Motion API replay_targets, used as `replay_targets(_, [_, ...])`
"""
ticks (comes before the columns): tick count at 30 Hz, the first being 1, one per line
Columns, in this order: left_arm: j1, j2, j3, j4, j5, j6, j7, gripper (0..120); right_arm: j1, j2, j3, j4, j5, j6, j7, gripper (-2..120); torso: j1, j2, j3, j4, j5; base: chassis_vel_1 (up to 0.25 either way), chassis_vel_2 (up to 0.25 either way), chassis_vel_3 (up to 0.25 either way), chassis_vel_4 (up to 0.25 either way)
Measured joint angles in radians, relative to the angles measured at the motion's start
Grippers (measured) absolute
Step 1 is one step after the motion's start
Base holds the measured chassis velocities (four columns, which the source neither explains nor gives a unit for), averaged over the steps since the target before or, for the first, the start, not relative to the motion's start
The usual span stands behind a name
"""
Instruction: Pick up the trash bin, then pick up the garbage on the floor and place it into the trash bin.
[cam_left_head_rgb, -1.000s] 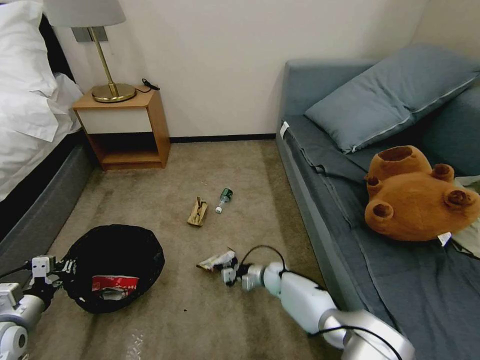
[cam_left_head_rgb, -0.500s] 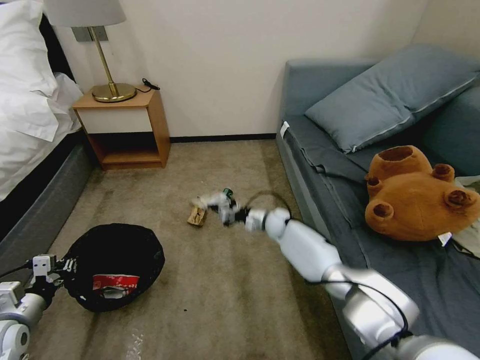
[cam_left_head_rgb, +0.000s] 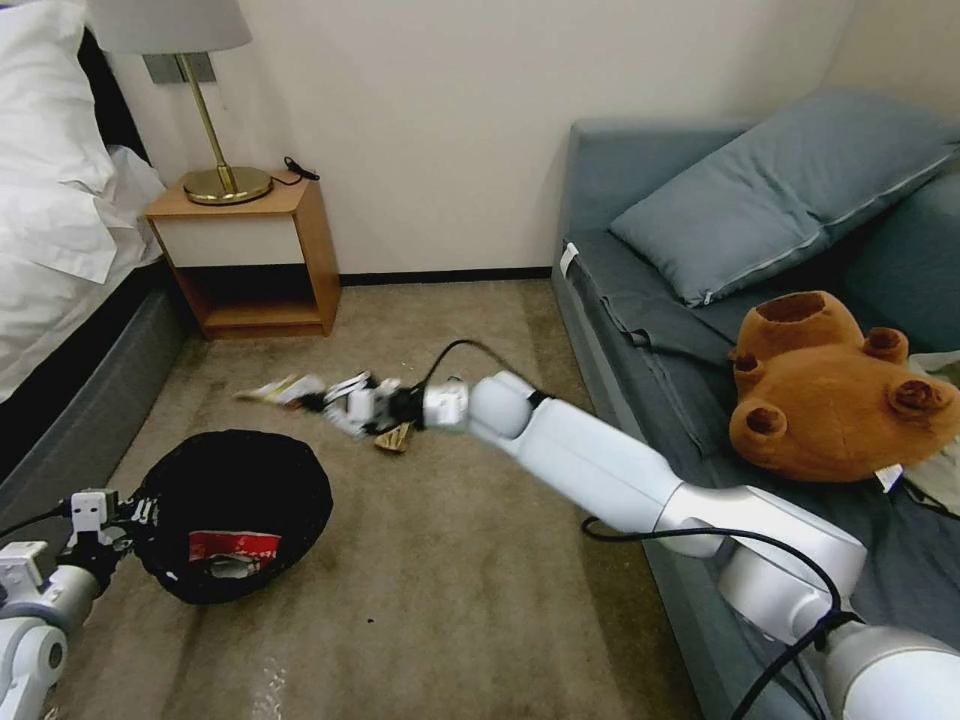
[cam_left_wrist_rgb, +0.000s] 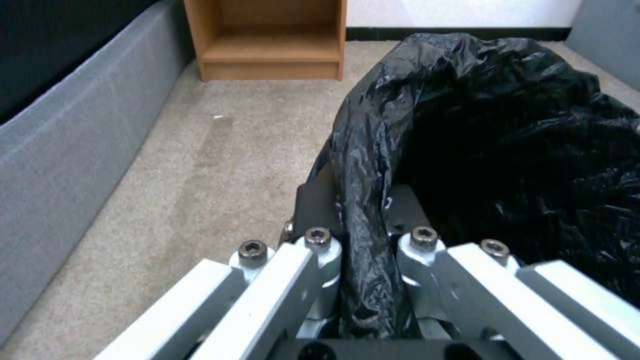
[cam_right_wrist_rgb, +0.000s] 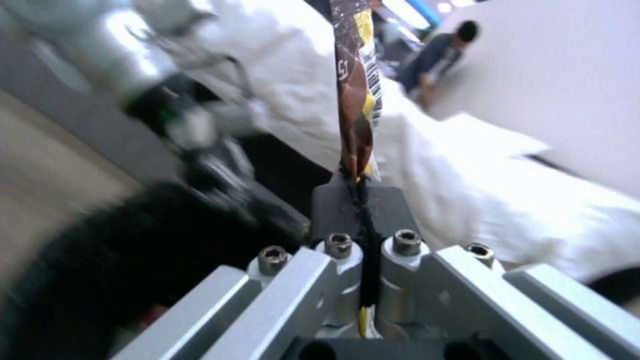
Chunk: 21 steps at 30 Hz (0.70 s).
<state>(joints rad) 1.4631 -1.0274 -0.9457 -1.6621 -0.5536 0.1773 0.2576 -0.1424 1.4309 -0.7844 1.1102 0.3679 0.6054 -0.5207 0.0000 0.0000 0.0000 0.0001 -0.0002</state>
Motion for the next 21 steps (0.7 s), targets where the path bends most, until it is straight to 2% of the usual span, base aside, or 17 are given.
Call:
replay_targets(3, [-0.003, -0.002, 0.006, -0.002, -0.004, -0.001, -0.004, 5, 0.002, 0.015, -0.026, -0.013, 0.016, 0.000, -0.003, 0, 0.000, 0.000, 0.000, 0.0001, 0.0000, 0.000, 0.000, 0.000, 0.000])
replay_targets(5, [-0.013, -0.007, 0.020, -0.001, -0.011, -0.010, -0.007, 5, -0.009, 0.068, -0.081, -0.081, 0.034, 0.006, -0.018, 0, 0.000, 0.000, 0.000, -0.0003, 0.0000, 0.000, 0.000, 0.000, 0.000])
replay_targets(6, [-0.013, -0.007, 0.020, -0.001, -0.011, -0.010, -0.007, 5, -0.009, 0.068, -0.081, -0.081, 0.034, 0.006, -0.018, 0, 0.000, 0.000, 0.000, -0.0003, 0.0000, 0.000, 0.000, 0.000, 0.000])
replay_targets(12, [-0.016, -0.002, 0.022, 0.014, -0.021, -0.019, 0.004, 5, -0.038, 0.135, -0.103, -0.195, -0.004, 0.022, -0.031, 0, 0.000, 0.000, 0.000, -0.0001, 0.0000, 0.000, 0.000, 0.000, 0.000])
replay_targets(14, [-0.022, 0.003, 0.026, 0.026, -0.025, -0.023, 0.014, 5, -0.058, 0.172, -0.104, -0.256, -0.045, 0.006, 0.019, 0, 0.000, 0.000, 0.000, 0.0001, 0.0000, 0.000, 0.000, 0.000, 0.000])
replay_targets(16, [-0.023, 0.003, 0.028, 0.027, -0.025, -0.024, 0.014, 5, -0.060, 0.175, -0.104, -0.259, -0.050, 0.001, 0.030, 0, 0.000, 0.000, 0.000, 0.0001, 0.0000, 0.000, 0.000, 0.000, 0.000])
replay_targets(18, [-0.032, 0.004, 0.038, 0.033, -0.026, -0.024, 0.018, 5, -0.069, 0.179, -0.105, -0.276, -0.071, -0.014, 0.061, 9, 0.000, 0.000, 0.000, -0.0002, 0.0001, 0.000, 0.000, 0.000, 0.000])
replay_targets(20, [-0.035, 0.002, 0.042, 0.034, -0.026, -0.024, 0.019, 5, -0.071, 0.180, -0.104, -0.278, -0.078, -0.016, 0.063, 11, 0.000, 0.000, 0.000, -0.0003, 0.0001, 0.000, 0.000, 0.000, 0.000])
replay_targets(21, [-0.041, -0.002, 0.052, 0.034, -0.027, -0.024, 0.019, 5, -0.077, 0.180, -0.099, -0.278, -0.088, -0.020, 0.066, 19, 0.000, 0.000, 0.000, -0.0003, 0.0001, 0.000, 0.000, 0.000, 0.000])
